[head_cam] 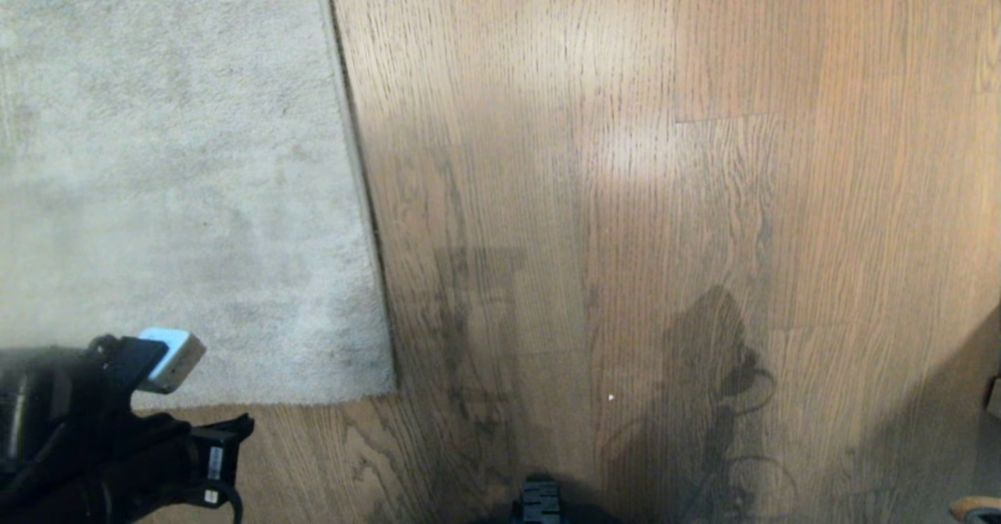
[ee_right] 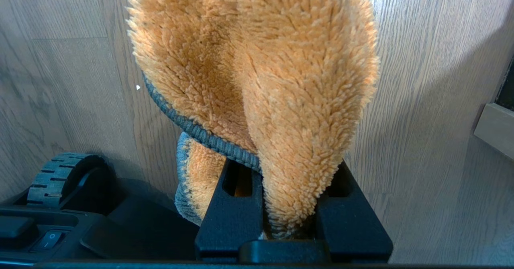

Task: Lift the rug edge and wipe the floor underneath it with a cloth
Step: Lift up the carpet

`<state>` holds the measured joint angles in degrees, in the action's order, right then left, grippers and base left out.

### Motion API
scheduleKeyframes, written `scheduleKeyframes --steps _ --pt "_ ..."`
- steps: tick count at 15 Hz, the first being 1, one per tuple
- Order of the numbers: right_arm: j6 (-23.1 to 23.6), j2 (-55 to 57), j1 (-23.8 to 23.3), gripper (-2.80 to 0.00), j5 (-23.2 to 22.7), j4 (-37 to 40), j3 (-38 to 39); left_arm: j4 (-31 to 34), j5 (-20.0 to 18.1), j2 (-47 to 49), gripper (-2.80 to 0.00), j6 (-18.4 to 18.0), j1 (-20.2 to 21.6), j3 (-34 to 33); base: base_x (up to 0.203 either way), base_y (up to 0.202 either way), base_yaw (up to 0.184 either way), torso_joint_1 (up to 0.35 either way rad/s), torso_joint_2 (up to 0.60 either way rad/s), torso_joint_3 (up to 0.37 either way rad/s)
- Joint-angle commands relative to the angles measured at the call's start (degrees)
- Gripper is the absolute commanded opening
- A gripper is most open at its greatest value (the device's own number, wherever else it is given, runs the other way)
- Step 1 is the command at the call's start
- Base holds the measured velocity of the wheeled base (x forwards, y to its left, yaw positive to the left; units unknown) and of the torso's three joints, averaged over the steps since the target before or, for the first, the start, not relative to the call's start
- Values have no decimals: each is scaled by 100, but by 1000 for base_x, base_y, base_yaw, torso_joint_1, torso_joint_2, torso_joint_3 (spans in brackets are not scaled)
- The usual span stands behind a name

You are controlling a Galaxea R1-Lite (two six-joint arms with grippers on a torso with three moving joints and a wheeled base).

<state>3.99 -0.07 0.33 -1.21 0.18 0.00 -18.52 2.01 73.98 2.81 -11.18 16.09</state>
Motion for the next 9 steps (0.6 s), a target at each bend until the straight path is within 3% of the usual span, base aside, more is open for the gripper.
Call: scheduleKeyframes --steps 1,5,9 --pt "6 7 2 -280 -2 -1 0 -20 41 376 -280 2 -7 0 0 0 0 0 0 0" --pt "6 7 2 -280 -2 -1 0 -184 47 879 -280 0 -18 50 0 0 0 0 0 0" --pt "6 7 9 -280 -2 -1 0 -864 150 1467 -280 -4 -7 52 0 0 0 0 0 0"
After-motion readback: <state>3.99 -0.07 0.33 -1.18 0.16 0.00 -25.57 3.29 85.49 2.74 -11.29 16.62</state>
